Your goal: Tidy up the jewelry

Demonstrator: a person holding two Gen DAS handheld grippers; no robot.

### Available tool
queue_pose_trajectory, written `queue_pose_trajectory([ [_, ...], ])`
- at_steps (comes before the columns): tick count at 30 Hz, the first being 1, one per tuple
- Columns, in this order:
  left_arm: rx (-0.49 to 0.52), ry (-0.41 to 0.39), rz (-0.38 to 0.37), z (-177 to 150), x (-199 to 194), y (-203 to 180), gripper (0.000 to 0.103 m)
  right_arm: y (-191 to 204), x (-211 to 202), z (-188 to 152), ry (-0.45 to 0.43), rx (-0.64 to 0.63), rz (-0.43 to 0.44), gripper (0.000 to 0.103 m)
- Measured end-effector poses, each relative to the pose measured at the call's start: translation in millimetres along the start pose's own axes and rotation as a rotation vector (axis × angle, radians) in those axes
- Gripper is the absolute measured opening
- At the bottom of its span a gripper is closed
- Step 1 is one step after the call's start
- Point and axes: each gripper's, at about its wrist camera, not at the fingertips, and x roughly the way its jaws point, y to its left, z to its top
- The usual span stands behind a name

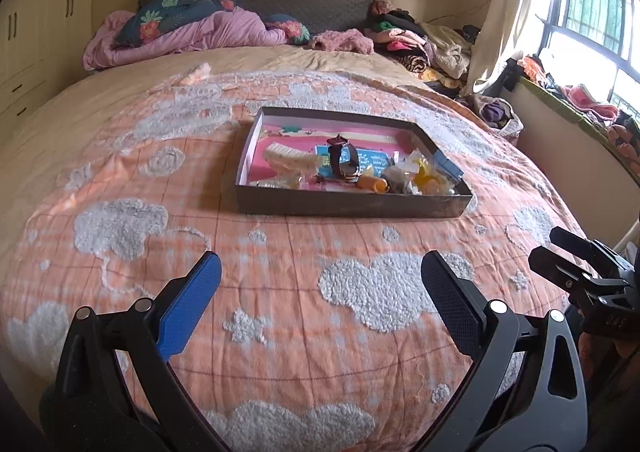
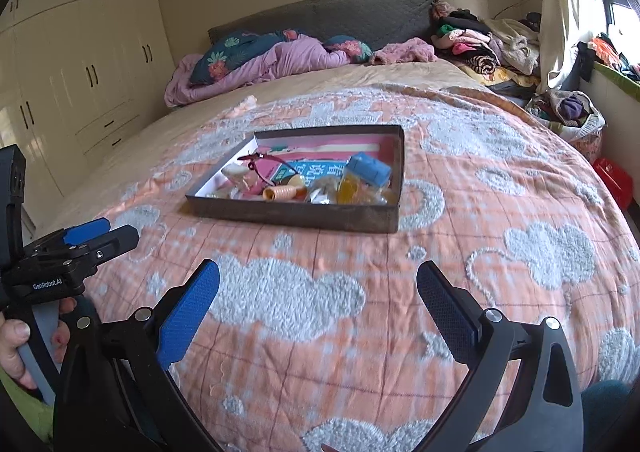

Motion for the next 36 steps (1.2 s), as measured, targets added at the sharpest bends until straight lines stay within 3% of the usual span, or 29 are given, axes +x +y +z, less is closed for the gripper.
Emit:
queue_pose_trajectory([
  [36,0.003,0.007,0.000,-5.3,1.0,-2.3,0.093,2.3,-2.7,0.6,0.009,-0.004,0.011,0.098],
])
